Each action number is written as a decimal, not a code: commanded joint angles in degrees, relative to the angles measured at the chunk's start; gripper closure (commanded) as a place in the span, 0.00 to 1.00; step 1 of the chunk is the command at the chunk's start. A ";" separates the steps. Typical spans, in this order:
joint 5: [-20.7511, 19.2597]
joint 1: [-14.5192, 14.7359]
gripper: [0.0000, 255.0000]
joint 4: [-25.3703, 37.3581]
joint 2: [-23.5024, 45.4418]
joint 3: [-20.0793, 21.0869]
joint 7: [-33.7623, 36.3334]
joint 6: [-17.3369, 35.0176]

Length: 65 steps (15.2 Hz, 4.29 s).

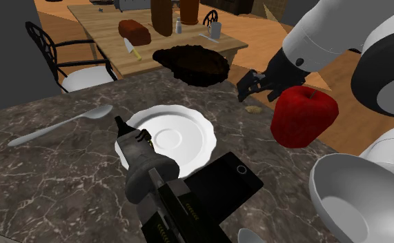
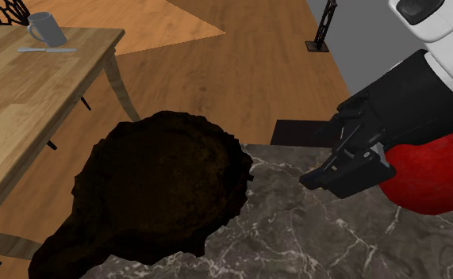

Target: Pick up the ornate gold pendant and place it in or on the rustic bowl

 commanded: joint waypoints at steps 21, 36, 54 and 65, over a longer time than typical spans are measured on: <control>3.92 -5.58 0.00 12.05 10.34 3.23 12.80 -17.10; 4.07 -5.43 1.00 10.72 10.18 3.27 12.53 -16.00; 1.48 -6.94 1.00 22.44 12.37 0.81 12.74 -25.66; -0.42 -8.41 1.00 33.04 15.60 -0.26 13.07 -33.19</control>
